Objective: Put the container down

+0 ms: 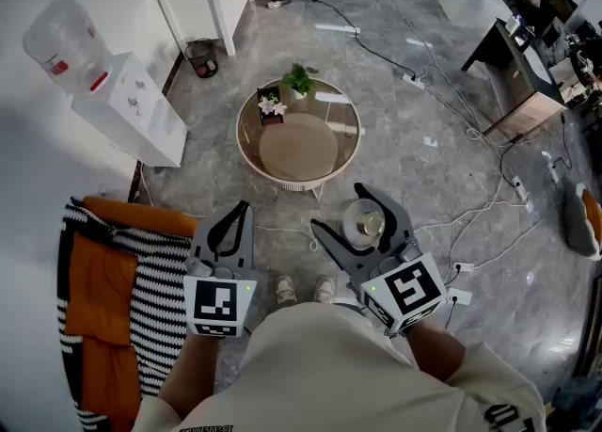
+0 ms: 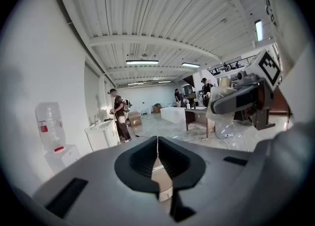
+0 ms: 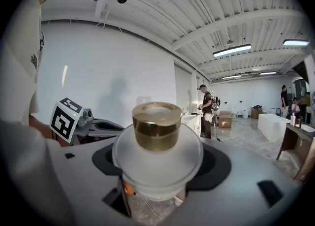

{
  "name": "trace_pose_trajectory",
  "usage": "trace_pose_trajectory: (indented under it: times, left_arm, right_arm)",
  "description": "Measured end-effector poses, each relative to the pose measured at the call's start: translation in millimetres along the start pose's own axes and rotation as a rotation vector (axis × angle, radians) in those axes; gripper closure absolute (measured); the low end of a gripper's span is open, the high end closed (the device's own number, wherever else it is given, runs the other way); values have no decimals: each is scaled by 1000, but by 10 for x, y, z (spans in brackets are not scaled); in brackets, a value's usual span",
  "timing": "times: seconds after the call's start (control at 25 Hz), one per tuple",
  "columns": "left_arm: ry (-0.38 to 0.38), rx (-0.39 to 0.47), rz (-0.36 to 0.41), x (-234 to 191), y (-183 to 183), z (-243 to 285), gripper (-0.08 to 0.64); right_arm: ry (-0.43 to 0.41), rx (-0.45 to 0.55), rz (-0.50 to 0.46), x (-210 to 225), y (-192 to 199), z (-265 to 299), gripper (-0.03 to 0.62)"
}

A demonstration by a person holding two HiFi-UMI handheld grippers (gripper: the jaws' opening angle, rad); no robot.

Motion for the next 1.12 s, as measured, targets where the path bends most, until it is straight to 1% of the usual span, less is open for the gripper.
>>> trace_pose_trajectory:
  times: [0.2, 0.4, 0.56, 0.84, 1.12]
  left_arm:
    - [-3, -5, 3, 32, 1, 47, 552]
    - [-6, -11, -2, 81, 8, 105, 552]
    - [-10, -21, -5, 127, 3, 155, 552]
    - [-20, -43, -13, 285, 14, 254, 551]
    - [-49, -54, -7, 537, -13, 360, 552]
  right_arm:
    - [0, 3, 5, 64, 34, -3, 261]
    - [10, 15, 43, 168, 61, -27, 261]
    - [5, 14, 55, 253, 75, -44, 261]
    - [-8, 1, 67, 403, 155, -94, 261]
    - [-28, 1, 78, 633, 252, -190, 261]
Point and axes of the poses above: the fingertips, and each gripper's own axes: z forward along the fingers, x to its right, y out of its underside, the point moved 9 cm from there along -z, backward along the fingers, and after that the axes turned 12 degrees about y, right-handed, at the moved point
